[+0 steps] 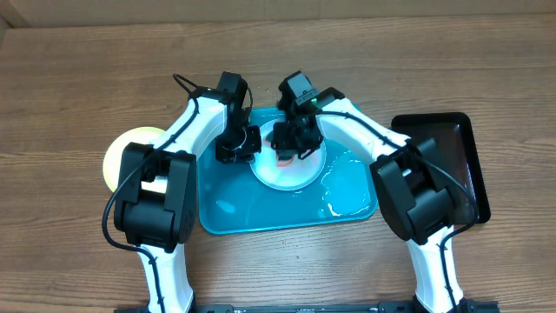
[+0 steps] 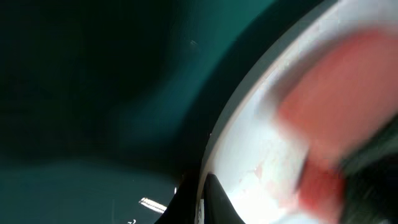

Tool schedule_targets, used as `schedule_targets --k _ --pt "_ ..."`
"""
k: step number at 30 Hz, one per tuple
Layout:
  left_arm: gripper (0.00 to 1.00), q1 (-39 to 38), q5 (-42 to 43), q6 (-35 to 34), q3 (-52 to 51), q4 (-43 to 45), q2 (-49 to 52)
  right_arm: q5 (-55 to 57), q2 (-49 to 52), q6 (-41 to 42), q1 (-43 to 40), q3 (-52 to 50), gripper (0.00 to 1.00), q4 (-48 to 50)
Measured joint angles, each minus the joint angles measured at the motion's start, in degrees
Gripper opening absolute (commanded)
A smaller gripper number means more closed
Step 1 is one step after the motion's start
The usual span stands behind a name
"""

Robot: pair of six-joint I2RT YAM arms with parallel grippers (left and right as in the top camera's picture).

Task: Clean dirty plates on tray and stack at the side

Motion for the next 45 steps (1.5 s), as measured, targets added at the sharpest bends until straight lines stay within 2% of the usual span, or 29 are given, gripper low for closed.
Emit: schedule_targets --k 6,12,18,22,25,29,35,41,45 --pt "0.04 0.0 0.5 0.2 -0.2 -0.5 0.0 0.1 -0.9 -0.2 -0.7 -0.1 0.04 -9.5" --pt "0.04 0.0 0.5 0.2 -0.2 -0.4 0.0 11.6 -5.4 0.0 -3.0 -2.5 0.04 -14.9" --pt "0.04 0.0 0.4 0.7 -0.2 -0.4 0.0 19.1 -19.5 0.0 -7.0 -3.0 0.04 -14.9" --pt "0.04 -0.2 -0.3 1.5 -0.4 -0.2 -0.8 20.6 -33.4 0.0 -10.4 -3.0 0.04 -14.6" --pt "0.04 -0.6 -2.1 1.9 -1.4 0.3 -2.1 21.0 -39.2 0.0 -13.1 -2.9 0.04 -14.7" --pt "0.04 -0.9 -5.8 3.0 -3.1 -0.6 -6.0 20.5 -45.2 0.0 -18.3 -2.9 0.04 -14.8" --pt "0.04 -2.3 -14.2 3.5 -3.1 -1.3 -17.7 16.8 -50.8 0.0 -24.2 -2.9 0.04 -14.8" --pt "0.04 -7.4 -25.1 3.6 -3.1 -1.4 -25.3 15.6 -53.1 0.0 -25.8 -2.9 0.04 -14.8" --pt "0.04 -12.6 -35.6 3.8 -3.1 -1.8 -27.2 15.0 -53.1 0.0 -25.8 -2.9 0.04 -14.8"
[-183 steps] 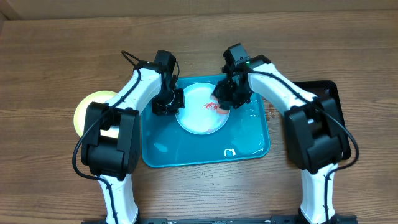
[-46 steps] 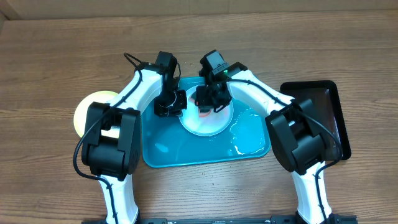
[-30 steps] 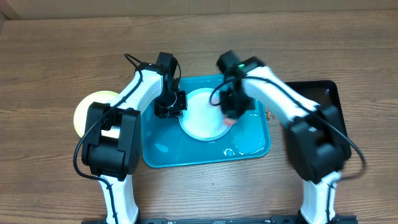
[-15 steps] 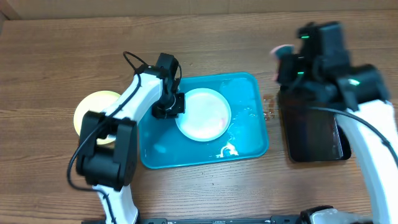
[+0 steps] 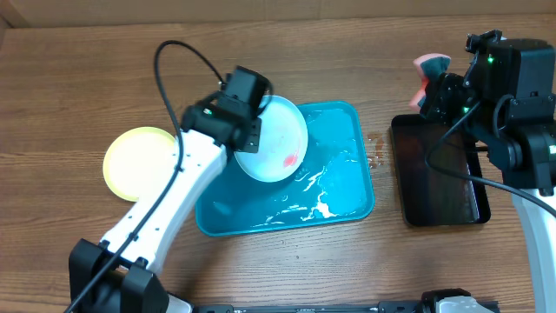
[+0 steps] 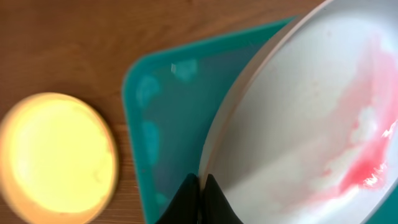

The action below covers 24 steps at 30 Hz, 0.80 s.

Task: Clean dirty plates on tray and stack at the side
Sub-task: 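Carry the white plate left and set it on the yellow plate stack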

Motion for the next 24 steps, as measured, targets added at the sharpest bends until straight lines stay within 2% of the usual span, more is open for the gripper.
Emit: schedule_targets --k 16,21,24 --pt "0.04 -22.6 -45.7 -2.4 0.0 -1.9 -0.1 0.1 0.0 0.0 0.0 0.0 0.04 0.0" --pt "0.04 -28.2 -57.9 -2.6 0.0 -1.9 -0.1 0.2 0.0 0.0 0.0 0.0 0.04 0.0" --pt "0.04 -30.4 -61.8 -2.6 0.0 -1.9 -0.1 0.3 0.0 0.0 0.0 0.0 0.04 0.0"
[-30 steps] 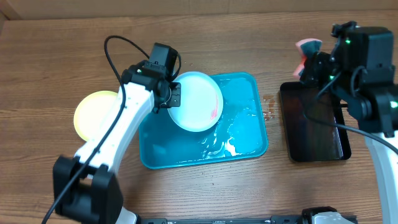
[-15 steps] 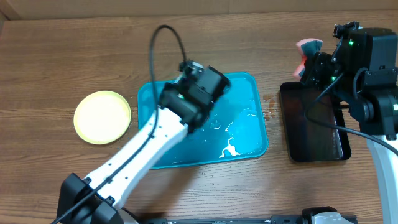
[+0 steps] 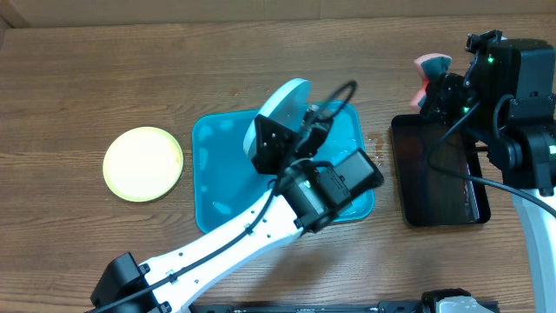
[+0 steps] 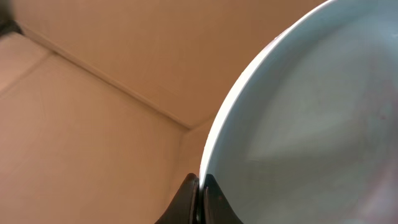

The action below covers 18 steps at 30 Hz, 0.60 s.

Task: Clean dirty plates on tray and stack at the side
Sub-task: 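Carry the white plate left and set it on the yellow plate stack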

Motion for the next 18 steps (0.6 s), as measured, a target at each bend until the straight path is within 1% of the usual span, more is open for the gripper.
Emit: schedule_targets --k 6,9,10,13,16,18 --pt "0.04 -1.2 -2.9 0.0 0.0 0.0 0.0 0.0 0.0 0.0 0.0 0.0 0.04 0.0" --pt "0.04 -1.2 -1.5 0.0 0.0 0.0 0.0 0.0 0.0 0.0 0.0 0.0 0.04 0.0" --pt "0.04 -1.2 0.3 0.0 0.0 -0.1 0.0 0.0 0.0 0.0 0.0 0.0 0.04 0.0" --pt "0.04 -0.3 9.4 0.0 0.0 -0.3 0.0 0.1 0.0 0.0 0.0 0.0 0.04 0.0" --pt "0.04 2.8 21.7 0.0 0.0 -0.3 0.0 0.2 0.0 0.0 0.0 0.0 0.04 0.0" --pt "0.04 6.7 31.8 -0.1 0.0 -0.5 0.0 0.2 0.0 0.0 0.0 0.0 0.04 0.0"
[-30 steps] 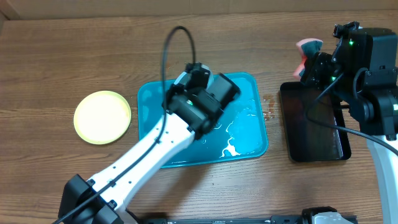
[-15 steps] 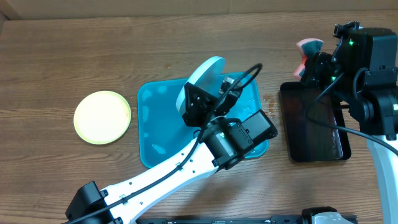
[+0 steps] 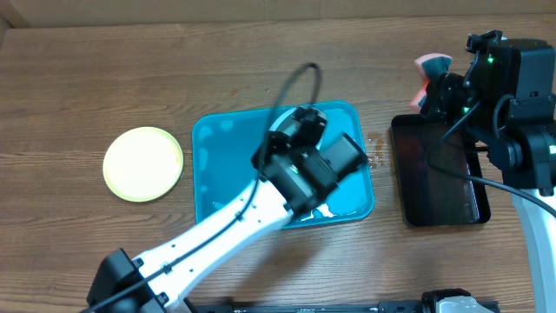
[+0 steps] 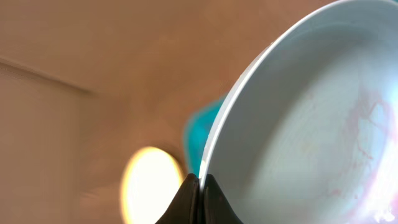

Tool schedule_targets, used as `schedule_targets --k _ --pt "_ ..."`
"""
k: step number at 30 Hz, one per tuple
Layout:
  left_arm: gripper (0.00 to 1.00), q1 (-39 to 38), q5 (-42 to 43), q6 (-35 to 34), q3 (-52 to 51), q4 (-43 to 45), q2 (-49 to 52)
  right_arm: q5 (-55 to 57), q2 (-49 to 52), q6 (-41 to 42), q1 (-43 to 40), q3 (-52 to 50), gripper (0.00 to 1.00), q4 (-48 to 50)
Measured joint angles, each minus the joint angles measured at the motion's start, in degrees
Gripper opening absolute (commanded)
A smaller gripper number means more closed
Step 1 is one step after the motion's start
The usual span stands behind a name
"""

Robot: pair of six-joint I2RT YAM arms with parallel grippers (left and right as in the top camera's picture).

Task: Clean dirty plates on tray and stack at the side
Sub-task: 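Carry the white plate left and set it on the yellow plate stack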

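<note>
A white plate [image 4: 311, 118] with faint pink streaks is held on edge, my left gripper [image 4: 200, 186] shut on its rim. From overhead the left gripper [image 3: 293, 130] hangs over the teal tray [image 3: 217, 174], and the arm hides most of the plate. A yellow plate [image 3: 143, 163] lies on the table left of the tray; it shows as a blur [image 4: 152, 186] in the wrist view. My right gripper [image 3: 434, 83] is far right, shut on a pink and teal sponge [image 3: 431, 63].
A black tray [image 3: 439, 174] lies on the table at the right, below the right gripper. Wet smears and white foam sit on the teal tray's floor [image 3: 352, 196]. A few drops mark the wood between the two trays.
My left wrist has turned with the white plate: its camera looked at a tan wall, now it looks down on the teal tray and the yellow plate. The right arm has not moved.
Both grippers were at the white plate on the teal tray, the sponge on its face and the left gripper on its rim. Then the left gripper held the plate tilted above the tray, and the right held the sponge over the black tray. The plate stayed held aloft, turning.
</note>
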Motion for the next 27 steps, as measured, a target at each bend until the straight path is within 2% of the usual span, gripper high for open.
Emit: schedule_targets --k 6,13,19,23,27 --pt "0.04 14.8 22.1 0.0 0.0 -0.9 0.0 0.2 0.0 0.0 0.0 0.0 0.04 0.0" --pt "0.04 38.6 42.1 0.1 0.0 -3.0 0.0 0.2 0.0 0.0 0.0 0.0 0.04 0.0" --pt "0.04 59.5 49.1 0.3 -1.8 -2.1 0.0 0.2 0.0 0.0 0.0 0.0 0.04 0.0" --pt "0.04 70.0 50.8 0.3 -7.9 2.4 0.0 0.2 0.1 0.0 0.0 0.0 0.04 0.0" --pt "0.04 77.3 52.5 0.3 -15.2 8.7 0.0 0.2 0.6 0.0 0.0 0.0 0.04 0.0"
